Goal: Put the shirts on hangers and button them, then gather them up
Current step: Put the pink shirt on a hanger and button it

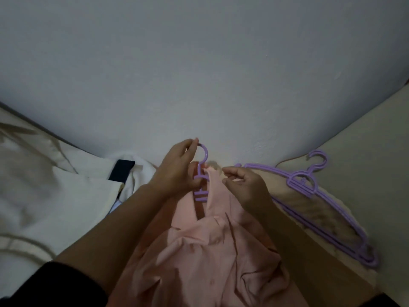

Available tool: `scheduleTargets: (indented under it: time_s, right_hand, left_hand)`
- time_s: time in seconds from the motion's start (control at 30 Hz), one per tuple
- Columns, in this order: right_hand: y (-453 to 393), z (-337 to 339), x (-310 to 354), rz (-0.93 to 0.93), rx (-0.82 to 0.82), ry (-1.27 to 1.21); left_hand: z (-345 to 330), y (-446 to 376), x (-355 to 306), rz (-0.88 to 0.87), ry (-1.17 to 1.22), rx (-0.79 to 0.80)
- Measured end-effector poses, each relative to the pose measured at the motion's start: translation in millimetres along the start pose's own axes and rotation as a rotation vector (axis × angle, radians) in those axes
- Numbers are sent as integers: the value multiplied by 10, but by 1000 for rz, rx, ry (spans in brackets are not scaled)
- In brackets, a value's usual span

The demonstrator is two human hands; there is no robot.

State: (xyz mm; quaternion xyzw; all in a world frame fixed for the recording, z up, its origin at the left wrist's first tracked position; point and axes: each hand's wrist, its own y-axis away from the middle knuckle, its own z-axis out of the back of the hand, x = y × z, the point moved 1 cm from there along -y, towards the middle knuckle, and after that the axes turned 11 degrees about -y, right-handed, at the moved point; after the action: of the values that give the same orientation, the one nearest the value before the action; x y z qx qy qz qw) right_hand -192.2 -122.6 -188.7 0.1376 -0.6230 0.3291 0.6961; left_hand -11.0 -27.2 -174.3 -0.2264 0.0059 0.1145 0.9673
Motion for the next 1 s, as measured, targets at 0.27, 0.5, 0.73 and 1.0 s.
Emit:
scheduleTargets:
  time_s: [0.27, 0.5, 0.73, 1.0]
  right_hand:
    - [239, 160, 1394, 329, 9, 141]
    - [576, 395, 2435, 421, -170, -5]
    - [978, 548, 2887, 496, -116, 84]
    - [1510, 348, 2102, 265, -44, 184]
  left_hand:
    - [1456, -169, -488, -203, -84, -328]
    - [2567, -124, -912, -303, -165, -543]
    - [3048, 118, -1137, -290, -146, -608]
    - [2416, 878, -1211, -234, -74, -456]
